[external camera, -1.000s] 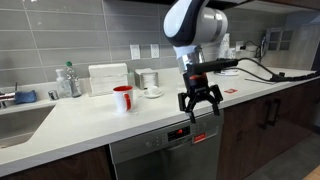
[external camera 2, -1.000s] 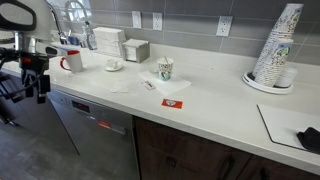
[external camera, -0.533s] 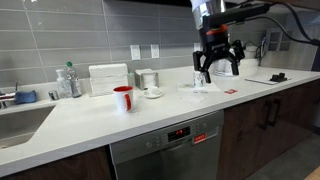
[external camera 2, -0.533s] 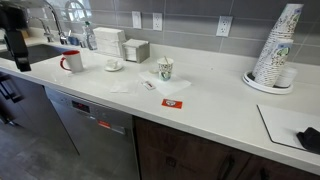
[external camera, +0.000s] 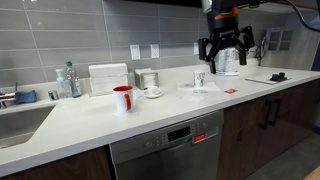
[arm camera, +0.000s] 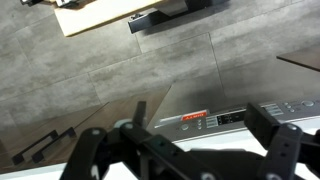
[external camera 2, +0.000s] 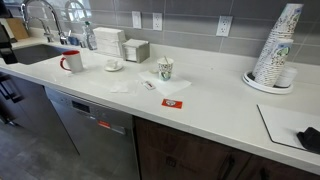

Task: Press the big button on the left side of the dishwasher

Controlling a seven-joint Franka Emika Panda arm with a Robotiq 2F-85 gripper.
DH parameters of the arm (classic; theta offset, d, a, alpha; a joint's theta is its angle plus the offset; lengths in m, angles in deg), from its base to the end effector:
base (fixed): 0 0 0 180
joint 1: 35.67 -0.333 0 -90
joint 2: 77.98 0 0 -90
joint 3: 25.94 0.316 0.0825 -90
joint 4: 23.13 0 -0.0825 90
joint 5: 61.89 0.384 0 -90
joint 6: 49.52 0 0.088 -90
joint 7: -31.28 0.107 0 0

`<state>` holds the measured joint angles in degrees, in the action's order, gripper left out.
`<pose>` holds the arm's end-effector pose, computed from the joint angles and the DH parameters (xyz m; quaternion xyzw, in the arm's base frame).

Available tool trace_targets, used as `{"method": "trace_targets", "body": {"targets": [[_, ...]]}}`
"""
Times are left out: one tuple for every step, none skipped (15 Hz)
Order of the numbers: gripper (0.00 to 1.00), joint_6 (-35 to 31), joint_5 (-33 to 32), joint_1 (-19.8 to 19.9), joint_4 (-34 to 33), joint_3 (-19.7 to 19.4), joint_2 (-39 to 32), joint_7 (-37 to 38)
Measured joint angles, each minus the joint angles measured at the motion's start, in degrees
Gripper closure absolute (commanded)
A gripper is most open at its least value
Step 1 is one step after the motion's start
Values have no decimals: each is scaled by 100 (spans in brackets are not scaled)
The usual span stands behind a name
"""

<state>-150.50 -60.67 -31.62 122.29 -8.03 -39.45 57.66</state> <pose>0.3287 0.0884 0.4724 0.9831 -0.1492 -0.0330 0.1012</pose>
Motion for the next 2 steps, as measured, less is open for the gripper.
{"method": "trace_targets", "body": {"targets": [[0,0,0,0,4,-2,-13,2],[0,0,0,0,4,-2,-14,5]]}}
